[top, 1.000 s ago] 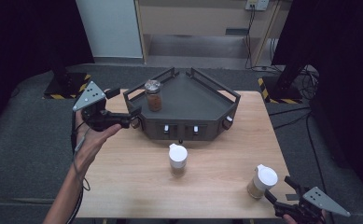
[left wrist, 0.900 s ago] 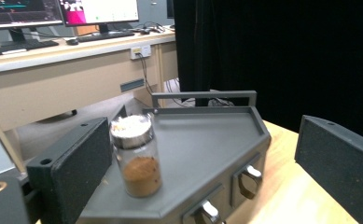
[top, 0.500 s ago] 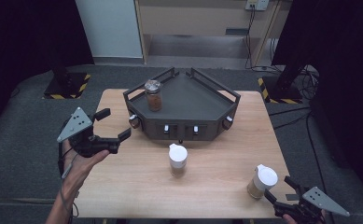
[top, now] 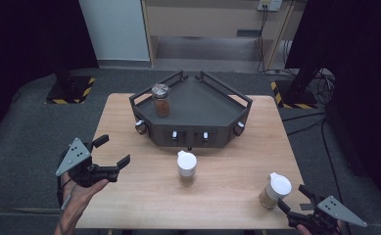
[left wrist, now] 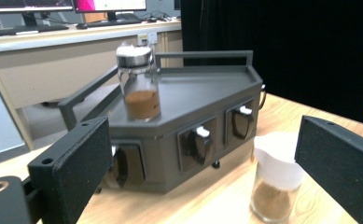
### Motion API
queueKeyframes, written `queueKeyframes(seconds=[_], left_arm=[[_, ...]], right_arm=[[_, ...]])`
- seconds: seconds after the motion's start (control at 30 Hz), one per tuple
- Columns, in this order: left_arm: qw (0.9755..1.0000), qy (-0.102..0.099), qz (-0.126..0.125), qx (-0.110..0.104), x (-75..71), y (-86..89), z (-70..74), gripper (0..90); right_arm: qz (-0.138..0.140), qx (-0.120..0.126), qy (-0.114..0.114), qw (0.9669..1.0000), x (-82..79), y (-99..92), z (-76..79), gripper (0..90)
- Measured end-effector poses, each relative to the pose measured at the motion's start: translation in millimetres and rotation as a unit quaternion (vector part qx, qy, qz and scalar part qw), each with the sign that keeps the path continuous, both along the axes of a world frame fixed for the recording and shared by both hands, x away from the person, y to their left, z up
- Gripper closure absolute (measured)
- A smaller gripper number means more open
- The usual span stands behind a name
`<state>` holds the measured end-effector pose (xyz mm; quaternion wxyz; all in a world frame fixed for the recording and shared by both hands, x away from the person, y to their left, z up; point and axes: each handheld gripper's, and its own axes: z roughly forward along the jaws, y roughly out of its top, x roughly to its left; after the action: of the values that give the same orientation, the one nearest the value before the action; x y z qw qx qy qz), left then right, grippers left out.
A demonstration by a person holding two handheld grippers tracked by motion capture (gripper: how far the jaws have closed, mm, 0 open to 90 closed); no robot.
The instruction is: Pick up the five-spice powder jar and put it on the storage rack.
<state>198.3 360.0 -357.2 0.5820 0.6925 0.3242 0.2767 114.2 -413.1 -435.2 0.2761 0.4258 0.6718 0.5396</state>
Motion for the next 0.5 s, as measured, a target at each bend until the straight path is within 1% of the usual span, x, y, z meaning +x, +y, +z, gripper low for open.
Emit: queueKeyframes(seconds=[0.1,0.17,0.2,0.23,0.33,0.37,0.5], left_arm=[[1.0000,0.000,0.006,-0.004,-4.7,1.8,-14.9,2.6],[0.9999,0.001,0.008,-0.013,-7.5,4.9,-28.2,2.6],[0.9998,0.002,0.009,-0.015,-8.3,5.8,-32.3,2.6],[0.9998,0.006,0.010,-0.018,-9.1,6.9,-37.5,2.6],[0.9997,0.015,0.016,-0.011,-12.1,8.3,-49.8,2.7],[0.9996,0.018,0.017,-0.013,-12.6,9.1,-54.0,2.7],[0.9988,0.038,0.026,-0.016,-14.6,12.3,-69.8,3.1]], right_arm=[[0.000,0.000,0.000,1.0000,0.0,-0.1,0.0,5.4],[0.000,0.000,0.000,1.0000,0.0,-0.1,0.0,5.4],[0.000,-0.001,0.000,1.0000,0.0,0.0,0.1,5.4],[0.000,-0.001,0.000,1.0000,0.0,0.1,0.1,5.4],[0.001,-0.001,0.000,1.0000,-0.1,0.1,0.2,5.4],[0.000,-0.001,0.000,1.0000,-0.1,0.3,0.3,5.4],[0.001,-0.002,0.000,1.0000,0.0,0.4,0.4,5.3]])
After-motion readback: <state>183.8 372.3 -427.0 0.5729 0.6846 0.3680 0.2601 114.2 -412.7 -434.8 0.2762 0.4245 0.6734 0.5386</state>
